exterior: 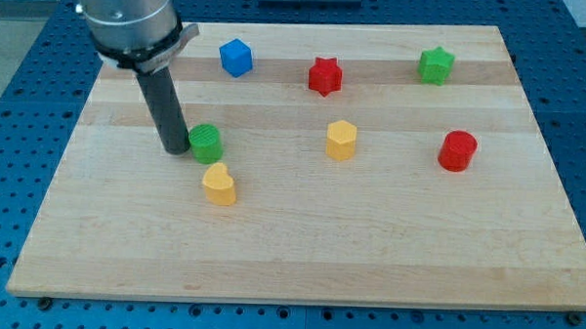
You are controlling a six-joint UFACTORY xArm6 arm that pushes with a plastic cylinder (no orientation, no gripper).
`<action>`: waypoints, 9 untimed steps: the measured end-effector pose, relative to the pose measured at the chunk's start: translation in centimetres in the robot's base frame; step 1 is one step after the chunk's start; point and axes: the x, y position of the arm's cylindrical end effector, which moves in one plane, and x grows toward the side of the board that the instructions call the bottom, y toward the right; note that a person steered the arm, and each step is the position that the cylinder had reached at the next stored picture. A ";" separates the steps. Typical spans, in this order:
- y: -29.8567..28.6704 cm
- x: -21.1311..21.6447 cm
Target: Move blue cube towards left side of the board
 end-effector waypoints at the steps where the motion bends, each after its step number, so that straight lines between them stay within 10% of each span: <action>1: 1.7 -1.4; 6: 2.5 5.3; 9: 4.3 -0.2</action>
